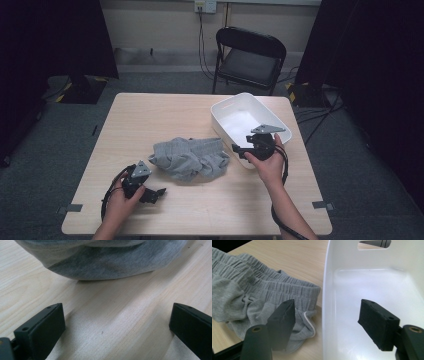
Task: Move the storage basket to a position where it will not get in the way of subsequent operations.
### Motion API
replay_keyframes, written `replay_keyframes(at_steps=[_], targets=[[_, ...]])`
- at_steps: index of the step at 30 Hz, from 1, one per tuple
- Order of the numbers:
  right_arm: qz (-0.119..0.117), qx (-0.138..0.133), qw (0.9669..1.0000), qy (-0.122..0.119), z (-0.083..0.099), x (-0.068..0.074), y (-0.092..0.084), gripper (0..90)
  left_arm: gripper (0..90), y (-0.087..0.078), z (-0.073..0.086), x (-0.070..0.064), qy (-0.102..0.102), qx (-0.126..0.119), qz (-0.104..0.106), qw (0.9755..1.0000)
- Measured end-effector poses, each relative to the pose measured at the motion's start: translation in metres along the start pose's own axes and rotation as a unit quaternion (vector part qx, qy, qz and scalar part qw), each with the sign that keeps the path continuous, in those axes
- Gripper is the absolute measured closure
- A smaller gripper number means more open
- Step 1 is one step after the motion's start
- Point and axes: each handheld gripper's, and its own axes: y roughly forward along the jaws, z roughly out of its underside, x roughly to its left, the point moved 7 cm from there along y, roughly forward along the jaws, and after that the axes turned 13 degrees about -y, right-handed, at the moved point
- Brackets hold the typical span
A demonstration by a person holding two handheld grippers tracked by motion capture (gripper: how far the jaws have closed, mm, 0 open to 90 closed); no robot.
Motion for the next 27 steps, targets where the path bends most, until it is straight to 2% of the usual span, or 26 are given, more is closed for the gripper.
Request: replay_keyframes(at_steps=[8,13,17,24,27], targets=[[0.000,0.007,1.0000,0.003,0.008,-0.001,0.001,32.8,0.0,0.000,0.000,0.000,-0.001,0.000,-0.001,1.0000],[-0.003,0.007,1.0000,0.001,0.012,0.001,0.003,43.5,0.0,0.000,0.000,0.000,-0.001,0.000,-0.002,1.0000],[-0.001,0.006,0.9999,0.013,0.016,0.000,0.004,51.6,0.0,0.000,0.000,0.000,-0.001,0.000,-0.002,1.0000],[0.004,0.010,0.9999,0.011,0.022,-0.004,0.003,60.4,0.0,0.000,0.000,0.000,-0.002,0.000,-0.002,1.0000],[0.001,0.006,1.0000,0.005,0.021,-0.001,0.004,68.5,0.0,0.000,0.000,0.000,-0.002,-0.001,-0.002,1.0000]])
